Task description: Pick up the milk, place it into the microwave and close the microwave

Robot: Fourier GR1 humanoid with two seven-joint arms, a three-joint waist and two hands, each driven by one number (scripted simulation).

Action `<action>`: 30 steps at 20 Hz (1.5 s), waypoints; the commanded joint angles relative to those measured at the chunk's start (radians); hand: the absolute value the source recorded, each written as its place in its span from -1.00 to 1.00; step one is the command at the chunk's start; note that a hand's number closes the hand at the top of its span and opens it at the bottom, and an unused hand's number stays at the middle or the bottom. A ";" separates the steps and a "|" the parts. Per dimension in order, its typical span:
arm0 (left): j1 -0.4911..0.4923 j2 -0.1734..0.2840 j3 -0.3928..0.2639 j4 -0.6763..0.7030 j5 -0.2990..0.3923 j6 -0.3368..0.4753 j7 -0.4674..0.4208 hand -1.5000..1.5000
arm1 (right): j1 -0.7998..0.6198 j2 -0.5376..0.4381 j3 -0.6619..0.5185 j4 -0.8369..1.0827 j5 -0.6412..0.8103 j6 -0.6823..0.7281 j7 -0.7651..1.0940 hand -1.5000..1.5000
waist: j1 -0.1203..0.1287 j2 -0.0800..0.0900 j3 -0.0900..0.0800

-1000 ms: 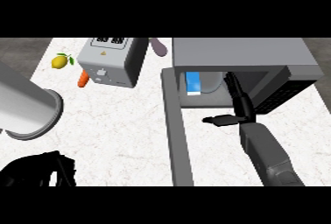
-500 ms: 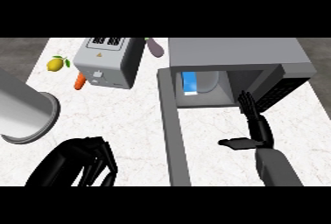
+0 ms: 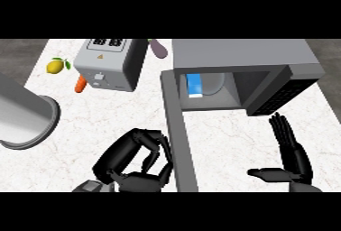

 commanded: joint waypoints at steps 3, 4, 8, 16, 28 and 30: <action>-0.075 0.000 -0.190 0.285 -0.094 0.171 -0.117 1.00 | 0.180 -0.035 0.026 -0.230 -0.020 0.062 0.001 -1.00 | 0.003 0.004 0.000; -0.133 0.000 -0.176 0.333 -0.066 0.218 -0.116 1.00 | 0.227 -0.045 0.036 -0.312 -0.018 0.066 0.026 -1.00 | -0.006 0.004 -0.001; -0.220 0.000 -0.281 0.498 -0.061 0.380 -0.216 1.00 | 0.276 -0.076 0.028 -0.456 -0.109 0.166 0.101 -1.00 | -0.007 0.005 -0.001; -0.351 0.000 -0.420 0.790 0.164 0.631 -0.493 1.00 | 0.301 -0.067 0.068 -0.672 -0.226 0.218 0.208 -1.00 | -0.047 0.017 -0.003; -0.544 0.000 -0.565 0.799 0.525 0.766 -0.472 1.00 | 0.315 -0.109 0.109 -0.846 -0.345 0.281 0.364 -1.00 | -0.123 0.033 -0.005; -0.544 0.000 -0.576 0.792 0.567 0.789 -0.503 1.00 | 0.311 -0.148 0.079 -0.872 -0.386 0.304 0.384 -1.00 | -0.136 0.034 -0.006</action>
